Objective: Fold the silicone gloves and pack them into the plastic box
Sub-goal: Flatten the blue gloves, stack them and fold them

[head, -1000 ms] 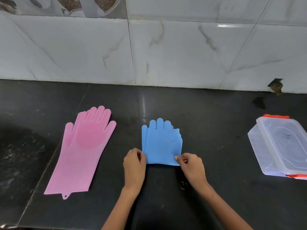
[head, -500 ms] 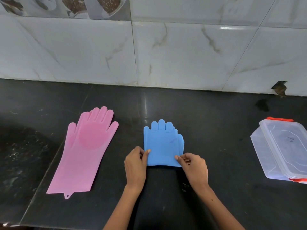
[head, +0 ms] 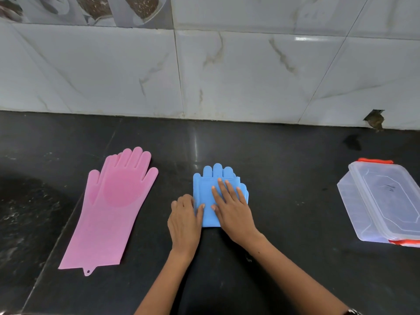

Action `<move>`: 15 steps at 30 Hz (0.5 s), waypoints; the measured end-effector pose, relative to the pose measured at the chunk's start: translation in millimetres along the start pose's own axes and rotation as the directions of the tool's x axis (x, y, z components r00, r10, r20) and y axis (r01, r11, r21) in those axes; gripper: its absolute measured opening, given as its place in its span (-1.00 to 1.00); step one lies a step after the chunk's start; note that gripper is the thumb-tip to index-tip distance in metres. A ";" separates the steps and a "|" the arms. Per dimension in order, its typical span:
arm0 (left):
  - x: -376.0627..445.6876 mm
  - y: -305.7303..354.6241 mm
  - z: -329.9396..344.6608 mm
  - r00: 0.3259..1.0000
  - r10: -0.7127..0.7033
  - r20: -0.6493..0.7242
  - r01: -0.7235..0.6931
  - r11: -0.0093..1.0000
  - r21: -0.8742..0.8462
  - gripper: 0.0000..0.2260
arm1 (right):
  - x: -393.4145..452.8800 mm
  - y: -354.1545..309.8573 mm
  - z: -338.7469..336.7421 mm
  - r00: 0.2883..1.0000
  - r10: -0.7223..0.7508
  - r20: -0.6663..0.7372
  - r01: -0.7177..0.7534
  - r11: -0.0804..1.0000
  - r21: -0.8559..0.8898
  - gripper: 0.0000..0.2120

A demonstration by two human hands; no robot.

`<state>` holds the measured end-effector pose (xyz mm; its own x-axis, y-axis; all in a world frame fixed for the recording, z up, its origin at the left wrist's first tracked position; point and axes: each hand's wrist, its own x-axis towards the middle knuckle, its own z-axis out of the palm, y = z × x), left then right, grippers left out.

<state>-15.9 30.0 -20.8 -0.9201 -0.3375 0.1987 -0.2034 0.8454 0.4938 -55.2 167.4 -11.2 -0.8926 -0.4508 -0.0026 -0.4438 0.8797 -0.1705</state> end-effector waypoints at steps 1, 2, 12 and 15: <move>1.6 0.2 2.7 0.998 0.055 -0.029 -0.054 0.997 0.048 -0.79 | 3.9 4.0 5.0 0.999 -0.005 0.042 0.006 1.000 -0.018 -0.48; 4.9 0.9 5.7 0.990 0.136 -0.034 -0.132 0.986 0.105 -0.69 | 5.7 8.2 9.9 0.998 -0.008 0.057 0.010 0.999 -0.037 -0.47; 42.3 -27.9 27.2 0.808 0.437 0.394 -0.515 0.849 0.115 -0.52 | -1.5 27.2 17.7 1.000 0.018 -0.005 -0.018 1.000 -0.018 -0.31; 43.5 -27.6 29.4 0.807 0.426 0.409 -0.511 0.851 0.122 -0.51 | -9.1 38.0 16.0 1.000 0.028 -0.005 -0.028 0.999 -0.044 -0.24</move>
<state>-60.1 4.2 -50.6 -0.9660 0.2574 0.0242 0.2565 0.9424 0.2148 -62.7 202.5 -33.4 -0.9050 -0.4254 -0.0023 -0.4217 0.8978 -0.1272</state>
